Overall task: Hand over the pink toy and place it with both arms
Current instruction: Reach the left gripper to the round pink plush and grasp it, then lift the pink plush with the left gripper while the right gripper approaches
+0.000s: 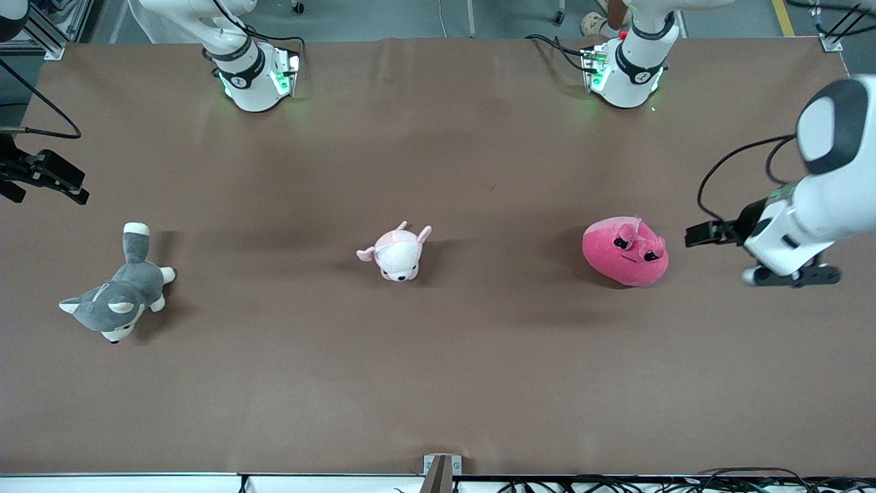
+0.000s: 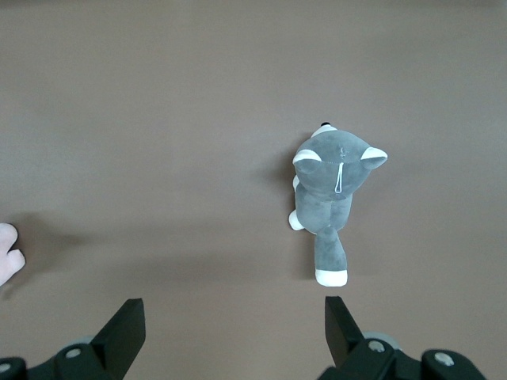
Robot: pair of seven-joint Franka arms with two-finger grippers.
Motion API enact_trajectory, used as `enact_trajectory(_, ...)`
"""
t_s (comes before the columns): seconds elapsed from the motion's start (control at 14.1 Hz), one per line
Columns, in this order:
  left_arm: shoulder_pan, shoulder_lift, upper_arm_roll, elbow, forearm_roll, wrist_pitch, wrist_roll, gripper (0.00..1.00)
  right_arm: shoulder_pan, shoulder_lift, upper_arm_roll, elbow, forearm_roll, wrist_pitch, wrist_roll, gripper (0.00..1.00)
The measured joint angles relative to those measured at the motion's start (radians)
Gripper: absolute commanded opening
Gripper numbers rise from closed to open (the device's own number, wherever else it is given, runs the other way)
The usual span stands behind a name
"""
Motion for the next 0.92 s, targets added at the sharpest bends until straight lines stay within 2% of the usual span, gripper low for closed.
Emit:
enact_trajectory(0.07,-0.001,0.031,-0.003,-0.004,0.000,0.020,0.000,1.00,0.000,0.004,0.000,0.001,0.000,0.001,0.000,1.00)
enact_trajectory(0.28,-0.012,0.079,-0.007,-0.053,0.000,0.090,-0.002,0.87,0.000,0.027,0.001,0.005,0.000,0.004,0.000,1.00)
enact_trajectory(0.78,-0.029,0.073,-0.007,-0.181,0.000,0.153,-0.021,0.56,0.045,0.042,0.012,0.027,0.011,0.006,0.001,1.00)
enact_trajectory(0.92,-0.029,0.069,-0.007,-0.203,0.000,0.156,-0.021,0.36,0.051,0.042,0.014,0.027,0.059,0.003,0.002,1.00)
